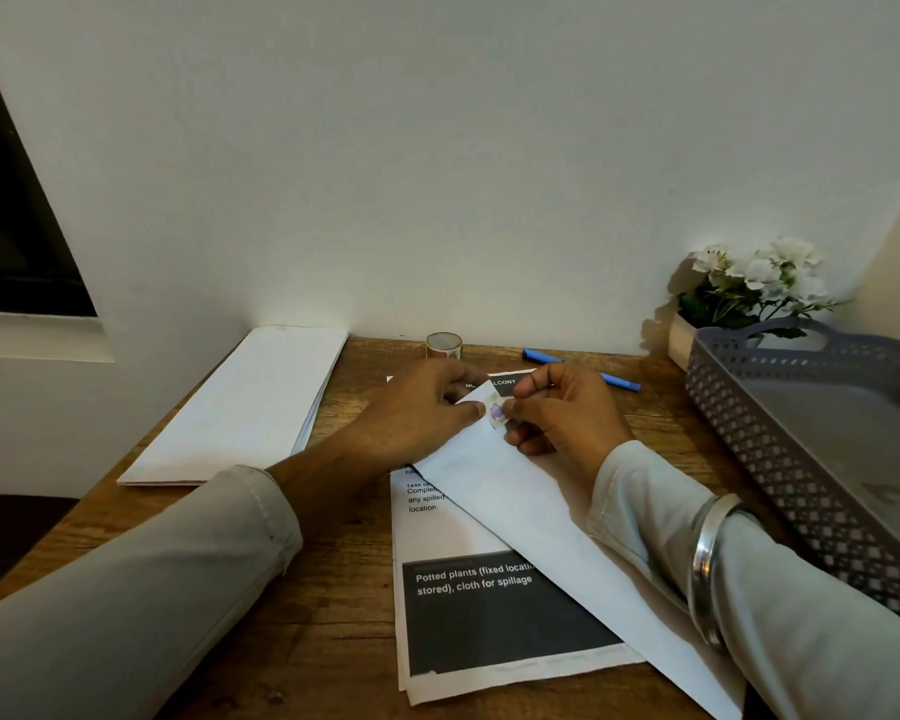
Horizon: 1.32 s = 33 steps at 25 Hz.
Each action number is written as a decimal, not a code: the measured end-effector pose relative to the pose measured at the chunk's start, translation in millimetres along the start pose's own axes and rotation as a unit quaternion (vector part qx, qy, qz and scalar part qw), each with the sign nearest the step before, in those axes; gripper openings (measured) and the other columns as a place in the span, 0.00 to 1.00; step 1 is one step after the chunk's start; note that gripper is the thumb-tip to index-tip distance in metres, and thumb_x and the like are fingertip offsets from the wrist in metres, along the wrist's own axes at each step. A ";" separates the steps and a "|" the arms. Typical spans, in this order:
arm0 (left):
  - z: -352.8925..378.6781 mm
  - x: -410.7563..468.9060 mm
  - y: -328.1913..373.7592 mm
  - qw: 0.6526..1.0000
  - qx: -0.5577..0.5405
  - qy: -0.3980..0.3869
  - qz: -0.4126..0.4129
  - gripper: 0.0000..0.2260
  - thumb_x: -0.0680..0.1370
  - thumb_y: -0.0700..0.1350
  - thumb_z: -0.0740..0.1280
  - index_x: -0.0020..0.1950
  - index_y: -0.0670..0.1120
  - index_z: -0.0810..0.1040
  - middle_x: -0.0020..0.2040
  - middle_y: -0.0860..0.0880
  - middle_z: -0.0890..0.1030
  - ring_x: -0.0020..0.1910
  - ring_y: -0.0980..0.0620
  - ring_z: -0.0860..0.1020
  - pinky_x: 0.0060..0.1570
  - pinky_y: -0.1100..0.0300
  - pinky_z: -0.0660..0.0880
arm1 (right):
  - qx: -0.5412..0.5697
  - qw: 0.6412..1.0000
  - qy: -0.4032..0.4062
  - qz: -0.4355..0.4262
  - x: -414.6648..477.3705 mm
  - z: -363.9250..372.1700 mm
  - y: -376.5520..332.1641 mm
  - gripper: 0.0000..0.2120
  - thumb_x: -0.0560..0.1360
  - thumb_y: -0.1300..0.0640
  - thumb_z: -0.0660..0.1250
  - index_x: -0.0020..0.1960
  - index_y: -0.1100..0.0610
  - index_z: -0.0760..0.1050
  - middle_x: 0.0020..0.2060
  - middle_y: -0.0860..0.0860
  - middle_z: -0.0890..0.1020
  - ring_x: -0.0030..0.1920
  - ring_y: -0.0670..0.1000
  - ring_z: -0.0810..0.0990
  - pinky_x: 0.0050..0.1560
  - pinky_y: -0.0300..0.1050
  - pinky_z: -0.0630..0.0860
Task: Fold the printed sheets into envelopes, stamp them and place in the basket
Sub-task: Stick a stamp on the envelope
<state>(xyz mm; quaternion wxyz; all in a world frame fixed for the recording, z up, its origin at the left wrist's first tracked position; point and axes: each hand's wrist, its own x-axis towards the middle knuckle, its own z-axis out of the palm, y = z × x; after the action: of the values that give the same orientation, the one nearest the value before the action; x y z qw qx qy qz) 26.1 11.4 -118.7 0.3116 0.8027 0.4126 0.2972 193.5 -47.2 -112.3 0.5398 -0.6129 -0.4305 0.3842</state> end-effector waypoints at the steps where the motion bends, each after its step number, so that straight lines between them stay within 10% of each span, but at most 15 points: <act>1: 0.5 0.5 -0.1 1.000 -0.007 0.004 0.001 0.17 0.79 0.46 0.70 0.68 0.52 0.78 0.58 0.53 0.84 0.52 0.56 0.83 0.53 0.53 0.82 | -0.005 1.000 -0.001 -0.002 0.7 -0.1 0.1 0.10 0.70 0.69 0.75 0.46 0.60 0.77 0.39 0.66 0.85 0.33 0.58 0.82 0.33 0.48 0.78; 21: -1.9 6.6 -2.1 0.996 -0.082 -0.032 -0.017 0.11 0.76 0.44 0.74 0.58 0.51 0.82 0.44 0.54 0.86 0.42 0.56 0.85 0.45 0.55 0.83 | -0.064 0.998 -0.019 -0.019 7.5 0.8 3.9 0.13 0.71 0.66 0.77 0.49 0.58 0.76 0.33 0.56 0.82 0.30 0.53 0.78 0.26 0.41 0.72; 28: 3.6 24.3 -1.7 0.999 0.038 -0.005 -0.014 0.13 0.78 0.54 0.69 0.39 0.48 0.83 0.27 0.53 0.73 0.27 0.56 0.69 0.30 0.58 0.64 | -0.041 0.998 -0.037 -0.014 7.4 -1.6 3.9 0.13 0.72 0.68 0.76 0.51 0.59 0.76 0.33 0.57 0.80 0.30 0.53 0.77 0.27 0.42 0.72; 33: -5.4 17.5 -3.1 0.995 -0.049 -0.080 -0.017 0.06 0.80 0.45 0.69 0.56 0.51 0.83 0.43 0.53 0.87 0.41 0.55 0.84 0.43 0.53 0.80 | -0.077 0.996 -0.029 -0.025 5.1 -1.4 2.9 0.12 0.72 0.64 0.77 0.51 0.58 0.77 0.35 0.55 0.82 0.30 0.51 0.78 0.26 0.41 0.72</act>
<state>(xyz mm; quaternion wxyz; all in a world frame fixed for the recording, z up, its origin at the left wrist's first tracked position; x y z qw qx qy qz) 29.1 29.0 -113.8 0.3873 0.8008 0.3845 0.2468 196.8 -42.9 -115.1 0.4873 -0.6304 -0.4897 0.3541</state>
